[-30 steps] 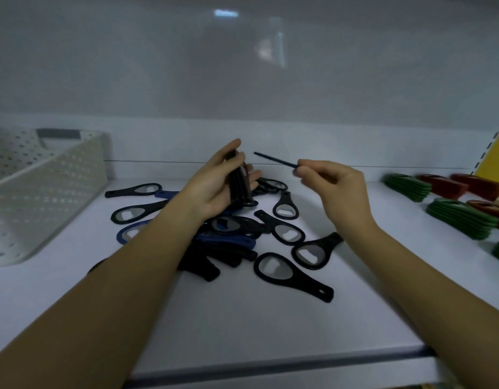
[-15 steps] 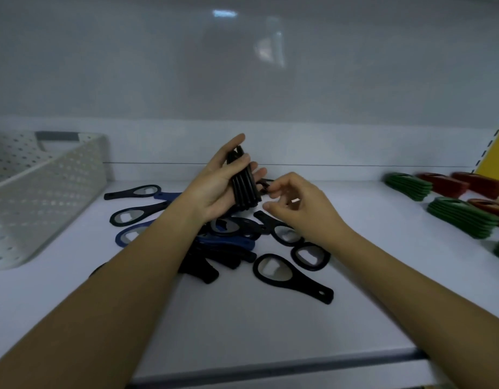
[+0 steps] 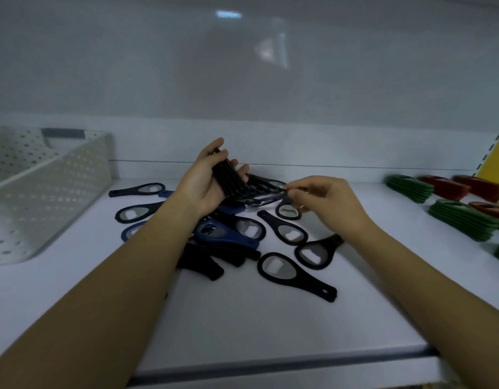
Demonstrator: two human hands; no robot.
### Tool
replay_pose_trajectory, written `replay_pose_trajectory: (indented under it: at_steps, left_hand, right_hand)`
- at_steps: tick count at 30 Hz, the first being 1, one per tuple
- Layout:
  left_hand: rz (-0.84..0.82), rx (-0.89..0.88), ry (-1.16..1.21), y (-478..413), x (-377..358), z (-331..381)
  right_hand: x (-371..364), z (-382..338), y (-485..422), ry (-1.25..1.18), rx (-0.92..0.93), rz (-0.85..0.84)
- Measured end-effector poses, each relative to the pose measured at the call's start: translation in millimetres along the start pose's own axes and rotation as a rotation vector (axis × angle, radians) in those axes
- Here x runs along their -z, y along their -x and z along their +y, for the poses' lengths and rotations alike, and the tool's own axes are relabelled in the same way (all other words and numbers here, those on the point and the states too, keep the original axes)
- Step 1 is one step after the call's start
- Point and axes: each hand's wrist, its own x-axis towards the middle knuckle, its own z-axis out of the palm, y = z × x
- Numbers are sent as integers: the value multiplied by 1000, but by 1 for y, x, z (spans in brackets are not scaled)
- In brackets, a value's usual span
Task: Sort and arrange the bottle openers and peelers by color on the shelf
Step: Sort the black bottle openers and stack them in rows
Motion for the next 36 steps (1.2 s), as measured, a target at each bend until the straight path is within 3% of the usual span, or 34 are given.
replay_pose_trajectory:
  at_steps: [6, 8, 13, 18, 21, 29, 36]
  left_hand:
    - [-139, 31, -139, 6, -11, -8]
    - [-199, 21, -187, 10, -19, -14]
    - [-281, -129, -294, 13, -23, -18]
    - [-435, -310, -695, 16, -26, -28]
    - [-514, -300, -802, 17, -27, -33]
    - [-418, -267, -727, 15, -24, -34]
    - [-306, -268, -505, 15, -32, -35]
  right_hand:
    - [1, -6, 2, -212, -29, 286]
    - [-5, -11, 4, -306, -17, 231]
    - [-15, -9, 9, -261, 31, -61]
    - [-10, -4, 6, -135, 30, -105]
    - [-7, -1, 3, -86, 14, -120]
    - [-11, 0, 5, -41, -5, -150]
    - [-11, -7, 9, -321, -108, -168]
